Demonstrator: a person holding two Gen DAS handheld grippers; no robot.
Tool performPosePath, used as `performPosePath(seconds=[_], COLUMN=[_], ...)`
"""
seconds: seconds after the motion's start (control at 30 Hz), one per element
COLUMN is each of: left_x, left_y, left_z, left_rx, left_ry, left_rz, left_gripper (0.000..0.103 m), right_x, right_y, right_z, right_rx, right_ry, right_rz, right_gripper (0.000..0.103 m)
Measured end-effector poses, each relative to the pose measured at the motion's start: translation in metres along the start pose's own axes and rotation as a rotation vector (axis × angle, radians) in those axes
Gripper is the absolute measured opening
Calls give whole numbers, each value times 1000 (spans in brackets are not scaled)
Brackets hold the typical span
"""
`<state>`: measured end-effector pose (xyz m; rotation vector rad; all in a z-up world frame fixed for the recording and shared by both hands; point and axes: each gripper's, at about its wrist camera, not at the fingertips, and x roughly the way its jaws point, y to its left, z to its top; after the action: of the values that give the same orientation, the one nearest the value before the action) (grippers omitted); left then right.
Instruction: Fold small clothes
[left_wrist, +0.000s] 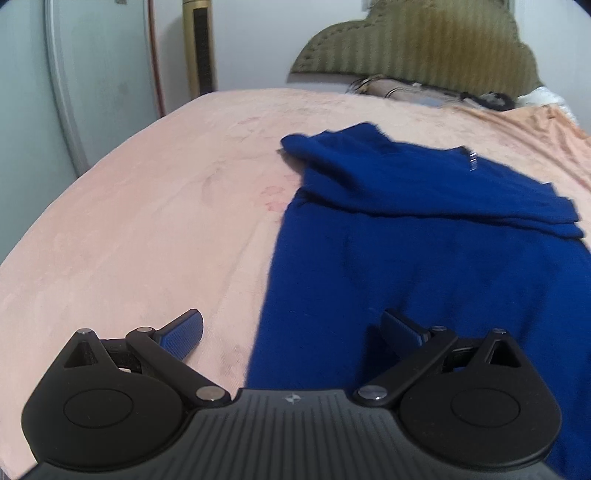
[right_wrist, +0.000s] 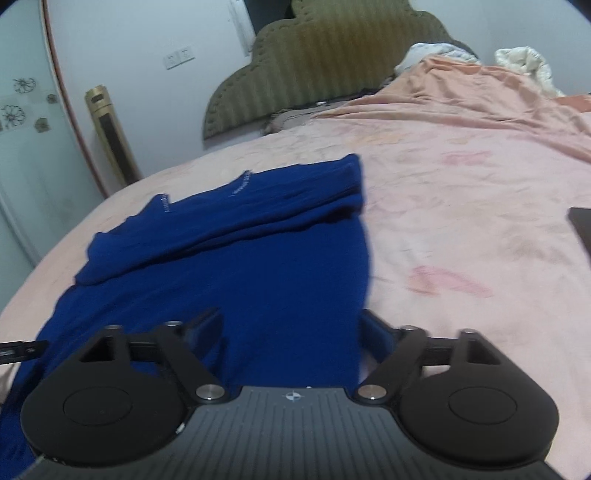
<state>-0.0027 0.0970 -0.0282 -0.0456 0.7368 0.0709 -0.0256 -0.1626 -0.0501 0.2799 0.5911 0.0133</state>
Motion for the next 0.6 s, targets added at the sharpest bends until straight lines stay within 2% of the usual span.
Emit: performPosePath(seconds=[0.1, 0.2, 0.3, 0.43, 0.5, 0.53, 0.57, 0.6], left_x=[-10, -7, -1, -2, -2, -1, 0, 1], left_y=[4, 11, 19, 28, 29, 30, 29, 27], left_z=[-4, -11, -19, -22, -22, -21, -19, -17], left_rx=[12, 19, 11, 6, -20, -36, -45, -50], left_ry=[-8, 31, 70, 49, 46, 49, 54, 56], left_rz=[-46, -121, -171, -223, -264, -305, -335, -354], left_gripper=[103, 103, 103, 103, 103, 102, 102, 101], right_x=[-13, -14, -19, -26, -28, -28, -26, -24], right_y=[-18, -29, -32, -34, -29, -25, -20, -15], right_z=[5, 3, -4, -12, -14, -15, -16, -16], right_rx=[31, 34, 1, -14, -36, -53, -74, -96], right_ry=[-9, 38, 62, 92, 101, 107, 111, 114], right_rz=[-24, -45, -25, 10, 29, 36, 43, 48], right_gripper=[78, 80, 79, 80, 71, 61, 47, 40])
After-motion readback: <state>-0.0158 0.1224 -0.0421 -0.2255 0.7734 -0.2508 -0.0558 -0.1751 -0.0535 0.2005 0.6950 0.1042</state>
